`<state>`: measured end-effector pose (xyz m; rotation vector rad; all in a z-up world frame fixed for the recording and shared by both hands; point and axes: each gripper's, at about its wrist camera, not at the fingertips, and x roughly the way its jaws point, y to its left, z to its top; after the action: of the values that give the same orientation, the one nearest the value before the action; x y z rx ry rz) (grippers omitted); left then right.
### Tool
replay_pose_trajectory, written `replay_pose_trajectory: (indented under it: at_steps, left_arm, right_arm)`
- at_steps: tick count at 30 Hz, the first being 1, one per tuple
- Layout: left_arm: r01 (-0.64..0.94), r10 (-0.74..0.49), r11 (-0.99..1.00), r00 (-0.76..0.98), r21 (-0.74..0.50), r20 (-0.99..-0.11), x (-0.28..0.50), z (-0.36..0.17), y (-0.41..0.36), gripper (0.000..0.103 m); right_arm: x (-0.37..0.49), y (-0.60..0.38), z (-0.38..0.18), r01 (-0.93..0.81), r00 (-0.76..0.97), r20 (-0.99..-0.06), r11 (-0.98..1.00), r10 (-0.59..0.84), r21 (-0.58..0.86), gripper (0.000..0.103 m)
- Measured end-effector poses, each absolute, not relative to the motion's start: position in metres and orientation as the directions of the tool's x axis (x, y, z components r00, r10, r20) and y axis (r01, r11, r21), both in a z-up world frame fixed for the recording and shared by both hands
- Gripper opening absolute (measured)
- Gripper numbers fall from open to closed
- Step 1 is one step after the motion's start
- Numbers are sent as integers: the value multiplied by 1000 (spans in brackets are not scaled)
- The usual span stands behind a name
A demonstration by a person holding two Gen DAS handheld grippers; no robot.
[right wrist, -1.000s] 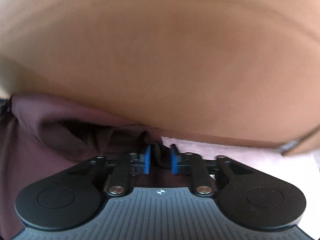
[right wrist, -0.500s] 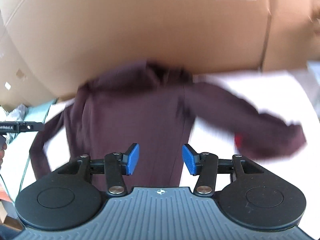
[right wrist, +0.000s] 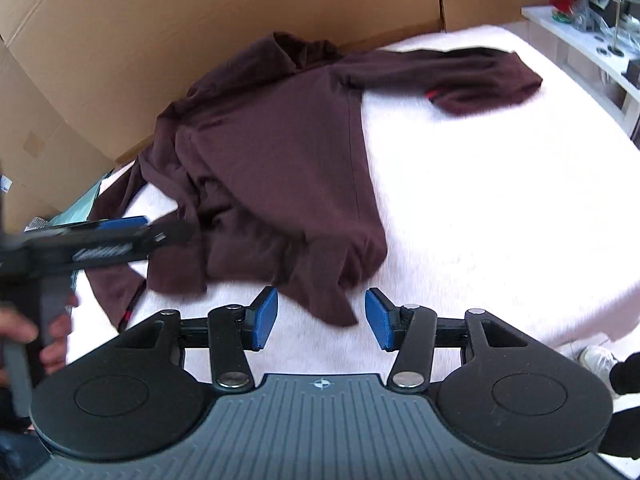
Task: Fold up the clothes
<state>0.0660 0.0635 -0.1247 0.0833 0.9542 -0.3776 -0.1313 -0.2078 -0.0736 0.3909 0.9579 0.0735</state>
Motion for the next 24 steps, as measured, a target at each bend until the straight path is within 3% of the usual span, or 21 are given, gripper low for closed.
replay_pose_trajectory:
  at_steps: [2, 4, 5, 7, 11, 12, 13, 14, 20, 24]
  left_arm:
    - [304, -245, 948, 512, -93, -823, 71, -129, 61, 65]
    - [263, -236, 958, 493, -115, -837, 78, -133, 63, 43]
    - [243, -239, 961, 484, -133, -842, 81, -134, 65, 20]
    - [190, -253, 965, 485, -181, -837, 82, -129, 77, 8]
    - [95, -267, 962, 514, -255, -816, 76, -111, 110, 5]
    - [66, -270, 959, 520, -276, -811, 74, -105, 122, 4]
    - [37, -272, 954, 526, -298, -806, 71, -100, 134, 4]
    - [8, -274, 948, 533, -319, -801, 69, -94, 147, 4]
    - [-70, -253, 937, 540, -342, -803, 43, -65, 203, 3]
    - [-64, -254, 950, 416, -307, -873, 26, -94, 201, 4]
  right_arm:
    - [-129, -209, -75, 101, 573, -784, 928, 239, 358, 52]
    - [-125, -210, -78, 93, 564, -788, 929, 246, 357, 52]
    - [-122, -210, -79, 88, 558, -791, 929, 252, 359, 52]
    - [-117, -212, -81, 77, 541, -798, 929, 265, 361, 52]
    - [-106, -218, -86, 57, 526, -802, 929, 283, 365, 52]
    - [-104, -220, -87, 51, 514, -801, 921, 307, 386, 45]
    - [-101, -223, -87, 45, 500, -799, 912, 333, 408, 35]
    - [-99, -226, -88, 39, 486, -797, 902, 359, 431, 4]
    - [-102, -258, -34, -75, 503, -700, 832, 507, 549, 5]
    - [-111, -271, -6, -135, 474, -731, 861, 490, 490, 5]
